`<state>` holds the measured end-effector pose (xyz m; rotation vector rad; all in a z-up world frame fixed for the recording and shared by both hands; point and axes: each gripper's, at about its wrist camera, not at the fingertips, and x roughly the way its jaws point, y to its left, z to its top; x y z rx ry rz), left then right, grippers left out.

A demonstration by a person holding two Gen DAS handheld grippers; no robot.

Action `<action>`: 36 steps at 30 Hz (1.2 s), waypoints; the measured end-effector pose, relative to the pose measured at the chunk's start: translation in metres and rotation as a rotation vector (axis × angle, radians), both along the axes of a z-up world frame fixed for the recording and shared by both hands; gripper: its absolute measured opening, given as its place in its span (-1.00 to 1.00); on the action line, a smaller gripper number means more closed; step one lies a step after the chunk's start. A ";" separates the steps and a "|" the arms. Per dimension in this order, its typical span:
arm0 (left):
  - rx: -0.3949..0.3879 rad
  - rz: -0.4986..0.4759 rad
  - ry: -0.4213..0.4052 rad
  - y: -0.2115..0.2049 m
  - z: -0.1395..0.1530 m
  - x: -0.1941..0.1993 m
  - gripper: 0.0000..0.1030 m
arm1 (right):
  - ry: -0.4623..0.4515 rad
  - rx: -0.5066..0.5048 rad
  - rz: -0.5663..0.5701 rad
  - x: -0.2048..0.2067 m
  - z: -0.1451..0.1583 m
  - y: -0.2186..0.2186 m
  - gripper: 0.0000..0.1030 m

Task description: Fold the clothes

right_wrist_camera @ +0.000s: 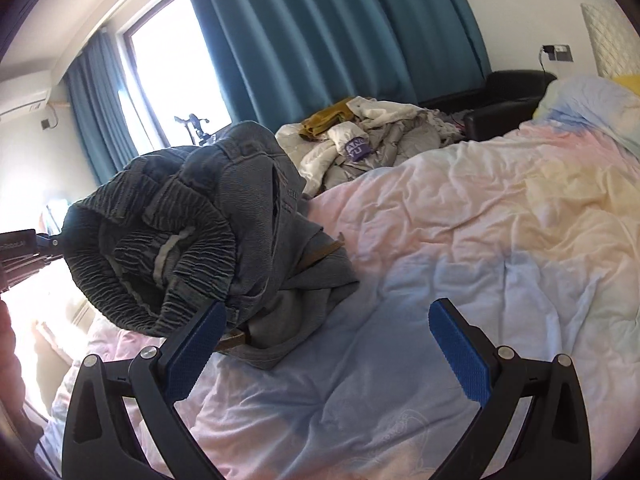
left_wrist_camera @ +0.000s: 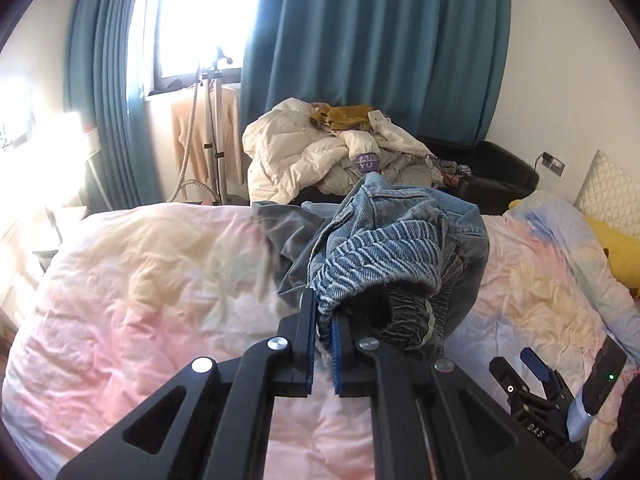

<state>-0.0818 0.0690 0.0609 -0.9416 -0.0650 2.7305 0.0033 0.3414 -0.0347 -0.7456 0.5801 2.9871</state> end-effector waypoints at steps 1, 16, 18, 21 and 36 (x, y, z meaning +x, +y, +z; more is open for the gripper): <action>0.019 0.009 -0.003 -0.014 -0.001 0.010 -0.88 | 0.012 0.016 0.026 0.004 0.004 -0.009 1.00; 0.265 0.099 -0.119 -0.129 -0.094 0.036 -0.88 | 0.111 0.392 0.378 0.062 0.032 -0.172 0.98; 0.293 0.092 -0.116 -0.134 -0.096 0.032 -0.88 | 0.067 0.404 0.415 0.056 0.023 -0.186 0.92; 0.333 0.090 -0.110 -0.140 -0.105 0.024 -0.88 | -0.027 0.418 0.430 0.041 0.008 -0.199 0.79; 0.574 0.136 -0.195 -0.183 -0.155 -0.048 -0.89 | -0.230 0.531 0.578 0.009 -0.040 -0.237 -0.46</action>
